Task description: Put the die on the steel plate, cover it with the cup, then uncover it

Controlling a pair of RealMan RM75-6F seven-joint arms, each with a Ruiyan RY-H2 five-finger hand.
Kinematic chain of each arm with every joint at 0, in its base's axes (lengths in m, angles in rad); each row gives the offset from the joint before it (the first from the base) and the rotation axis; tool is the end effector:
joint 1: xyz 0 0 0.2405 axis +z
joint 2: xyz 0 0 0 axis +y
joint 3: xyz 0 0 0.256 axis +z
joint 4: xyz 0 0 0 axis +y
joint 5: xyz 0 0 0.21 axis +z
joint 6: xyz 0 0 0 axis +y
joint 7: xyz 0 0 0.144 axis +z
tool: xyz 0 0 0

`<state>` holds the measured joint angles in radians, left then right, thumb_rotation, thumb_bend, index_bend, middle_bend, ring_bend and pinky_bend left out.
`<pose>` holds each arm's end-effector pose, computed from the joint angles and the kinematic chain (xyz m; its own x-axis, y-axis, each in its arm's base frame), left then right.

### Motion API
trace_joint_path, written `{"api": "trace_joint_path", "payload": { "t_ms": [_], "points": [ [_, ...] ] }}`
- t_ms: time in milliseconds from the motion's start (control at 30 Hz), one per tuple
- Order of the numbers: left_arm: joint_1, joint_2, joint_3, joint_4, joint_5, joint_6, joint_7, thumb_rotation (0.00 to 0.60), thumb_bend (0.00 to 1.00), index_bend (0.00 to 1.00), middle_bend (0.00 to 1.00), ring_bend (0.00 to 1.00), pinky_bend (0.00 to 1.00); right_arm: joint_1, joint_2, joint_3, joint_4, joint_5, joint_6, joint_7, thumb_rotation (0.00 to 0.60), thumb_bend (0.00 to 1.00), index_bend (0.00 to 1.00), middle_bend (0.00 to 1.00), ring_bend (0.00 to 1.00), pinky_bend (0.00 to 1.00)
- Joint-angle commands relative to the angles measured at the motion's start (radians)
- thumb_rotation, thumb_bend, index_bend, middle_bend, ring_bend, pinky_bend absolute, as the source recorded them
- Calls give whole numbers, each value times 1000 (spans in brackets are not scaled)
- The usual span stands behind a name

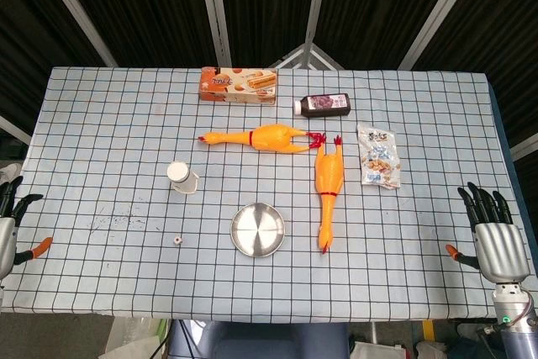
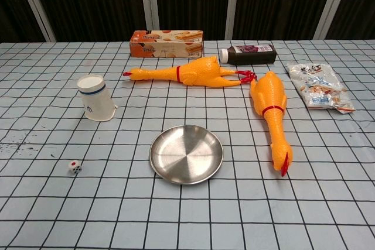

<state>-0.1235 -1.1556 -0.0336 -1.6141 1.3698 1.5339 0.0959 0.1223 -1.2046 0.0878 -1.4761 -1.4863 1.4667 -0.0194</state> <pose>-0.3165 0.1886 0.1581 0.4418 -0.0331 0.8965 0.8948 0.0874 -0.4378 -0.3228 -0.2026 0.1485 0.4525 0.0374 0.8910 -0.8912 -0.0168 0.4533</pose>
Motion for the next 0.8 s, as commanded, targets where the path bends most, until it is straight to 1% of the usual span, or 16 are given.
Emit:
{"api": "trace_joint_path", "payload": {
  "t_ms": [33,233,600,800],
  "points": [
    [1,1,-4,3,-5,-5,-3,600,262,235,0,0,0,-1,-1,-1,2,-1,1,2,600,21,53,0,88,0],
    [-6,-4,-6,9,-18,-39,5,600,262,235,0,0,0,0,-4,-4,6,9,-15,-1,600,21,53,0,88,0],
    [-22,-20,-5,22,1,-73,10,600,262,236,0,0,0,-7,2,-2,-11,19,-9,-9,600,21,53,0,88,0],
    [-45,-29,14,10,66,-97,-7,600,262,251,0,0,0,-12,8,-5,-19,26,-12,0,600,21,53,0,88,0]
  ]
}}
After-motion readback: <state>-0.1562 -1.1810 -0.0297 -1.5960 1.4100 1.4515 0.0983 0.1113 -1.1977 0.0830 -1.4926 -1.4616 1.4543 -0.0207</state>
